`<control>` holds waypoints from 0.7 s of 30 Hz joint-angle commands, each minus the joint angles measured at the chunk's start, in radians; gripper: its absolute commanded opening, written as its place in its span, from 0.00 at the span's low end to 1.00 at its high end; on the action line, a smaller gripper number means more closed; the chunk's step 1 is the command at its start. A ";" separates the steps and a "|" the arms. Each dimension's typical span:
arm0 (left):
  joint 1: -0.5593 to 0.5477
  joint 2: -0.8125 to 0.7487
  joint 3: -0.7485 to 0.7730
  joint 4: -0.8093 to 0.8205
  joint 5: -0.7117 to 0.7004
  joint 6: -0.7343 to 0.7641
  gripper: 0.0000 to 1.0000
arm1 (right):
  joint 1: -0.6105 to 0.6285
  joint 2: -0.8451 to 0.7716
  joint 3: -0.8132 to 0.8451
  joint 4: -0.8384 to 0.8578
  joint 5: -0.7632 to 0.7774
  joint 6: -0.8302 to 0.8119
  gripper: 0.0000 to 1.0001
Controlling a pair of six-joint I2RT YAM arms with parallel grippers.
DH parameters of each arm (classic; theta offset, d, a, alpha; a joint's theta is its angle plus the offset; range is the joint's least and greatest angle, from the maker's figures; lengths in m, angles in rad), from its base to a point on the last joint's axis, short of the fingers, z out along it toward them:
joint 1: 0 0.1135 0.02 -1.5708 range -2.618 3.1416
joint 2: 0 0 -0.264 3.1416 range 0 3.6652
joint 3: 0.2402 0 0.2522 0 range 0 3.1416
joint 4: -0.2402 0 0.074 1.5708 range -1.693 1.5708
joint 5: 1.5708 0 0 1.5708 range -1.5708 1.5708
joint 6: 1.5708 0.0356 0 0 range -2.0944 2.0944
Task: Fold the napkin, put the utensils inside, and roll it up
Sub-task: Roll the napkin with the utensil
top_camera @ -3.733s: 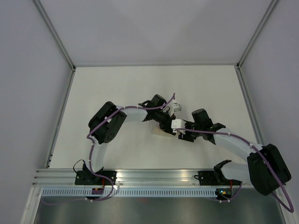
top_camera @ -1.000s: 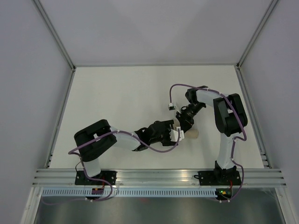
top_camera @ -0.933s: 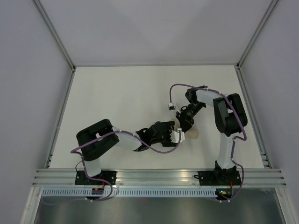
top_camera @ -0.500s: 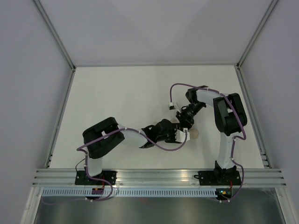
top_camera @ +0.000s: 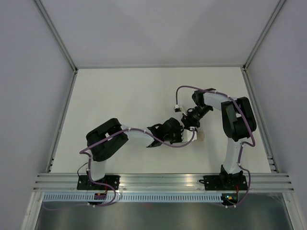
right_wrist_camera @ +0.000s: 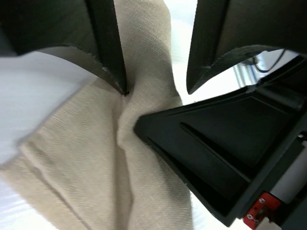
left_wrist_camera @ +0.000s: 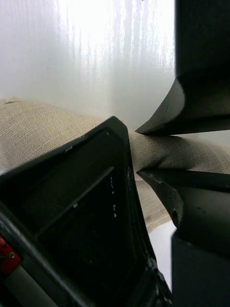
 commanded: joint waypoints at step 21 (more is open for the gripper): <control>0.183 0.057 0.095 -0.241 0.570 -0.494 0.24 | -0.224 -0.692 -0.404 0.544 -0.072 0.138 0.73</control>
